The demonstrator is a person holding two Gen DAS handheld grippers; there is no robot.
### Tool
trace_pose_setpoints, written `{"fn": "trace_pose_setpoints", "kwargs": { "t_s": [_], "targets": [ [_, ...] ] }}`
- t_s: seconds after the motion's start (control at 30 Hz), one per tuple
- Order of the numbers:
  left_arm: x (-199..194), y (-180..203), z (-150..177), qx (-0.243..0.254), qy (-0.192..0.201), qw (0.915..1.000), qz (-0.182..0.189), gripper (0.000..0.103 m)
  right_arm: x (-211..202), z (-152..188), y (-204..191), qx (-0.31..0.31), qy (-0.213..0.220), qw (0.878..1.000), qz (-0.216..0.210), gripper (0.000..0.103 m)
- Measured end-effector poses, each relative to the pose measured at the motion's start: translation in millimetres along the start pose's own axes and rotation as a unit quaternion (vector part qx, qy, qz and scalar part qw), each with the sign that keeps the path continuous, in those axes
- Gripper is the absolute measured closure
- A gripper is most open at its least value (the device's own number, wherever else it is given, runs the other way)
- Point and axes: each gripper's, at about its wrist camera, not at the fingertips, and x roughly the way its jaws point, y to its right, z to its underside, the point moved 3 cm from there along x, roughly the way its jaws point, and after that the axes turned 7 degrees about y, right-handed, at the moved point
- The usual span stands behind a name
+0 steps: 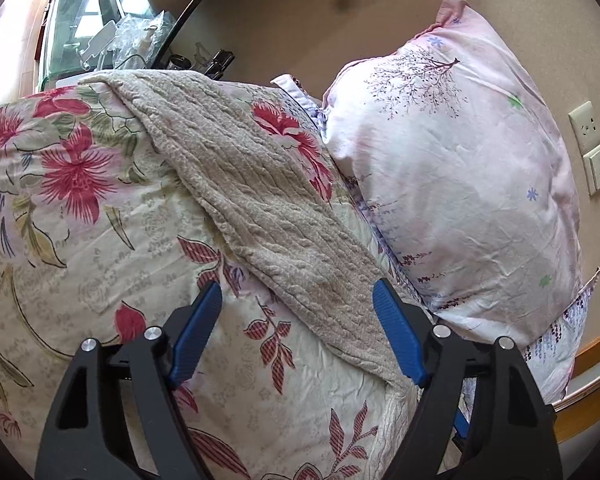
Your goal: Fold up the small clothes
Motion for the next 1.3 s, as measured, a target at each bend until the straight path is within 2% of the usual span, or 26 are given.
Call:
{"fn": "trace_pose_setpoints", "kwargs": {
  "t_s": [0.2, 0.37, 0.47, 0.5, 0.57, 0.63, 0.73, 0.8, 0.87, 0.97, 1.07, 1.17, 1.3],
  "targets": [
    [7.0, -15.9, -25.3, -0.035, 0.02, 0.9989, -0.024, 0.038, -54.7, -2.6, 5.4, 0.007, 0.019, 0.999, -0.025, 0.024],
    [15.8, -28.6, -43.0, -0.065, 0.03, 0.9963, -0.049, 0.062, -112.3, 5.0, 25.1, 0.015, 0.043, 0.999, -0.025, 0.022],
    [23.5, -30.0, -48.6, -0.064, 0.021, 0.9957, -0.064, 0.082, -134.7, 5.4, 39.2, 0.022, 0.07, 0.997, -0.007, 0.02],
    [26.4, -28.0, -48.3, -0.063, 0.012, 0.9962, -0.059, 0.093, -143.4, 5.5, 44.2, 0.026, 0.078, 0.997, -0.002, 0.02],
    [25.7, -16.8, -46.8, -0.056, 0.011, 0.9975, -0.043, 0.095, -159.4, 6.8, 53.1, 0.035, 0.088, 0.996, 0.005, 0.02],
    [18.9, 6.3, -46.0, -0.028, 0.022, 0.9992, -0.019, 0.097, -163.8, 8.0, 59.0, 0.041, 0.094, 0.995, 0.012, 0.02],
    [7.5, 53.8, -36.9, 0.004, 0.022, 0.9985, 0.05, 0.097, -173.8, 10.9, 71.5, 0.049, 0.103, 0.993, 0.024, 0.02],
    [-0.8, 95.3, -22.1, 0.039, 0.017, 0.994, 0.101, 0.097, -178.5, 11.8, 79.9, 0.061, 0.108, 0.992, 0.027, 0.02],
    [-6.7, 138.2, 1.0, 0.076, 0.004, 0.9859, 0.149, 0.097, -183.4, 14.1, 87.2, 0.071, 0.115, 0.99, 0.03, 0.02],
    [-11.2, 196.4, 47.2, 0.125, -0.029, 0.9676, 0.217, 0.097, -189.6, 17.4, 96.2, 0.081, 0.125, 0.988, 0.035, 0.02],
    [-7.2, 239.1, 105.9, 0.176, -0.069, 0.9479, 0.256, 0.097, -197.5, 19.7, 103.3, 0.086, 0.135, 0.986, 0.045, 0.02],
    [6.6, 258.8, 165.5, 0.227, -0.111, 0.9329, 0.256, 0.097, -204.2, 22.6, 109.9, 0.094, 0.139, 0.984, 0.052, 0.02],
    [37.8, 247.9, 220.6, 0.261, -0.172, 0.9274, 0.205, 0.097, -205.8, 25.4, 115.5, 0.097, 0.136, 0.984, 0.058, 0.02]
  ]
}}
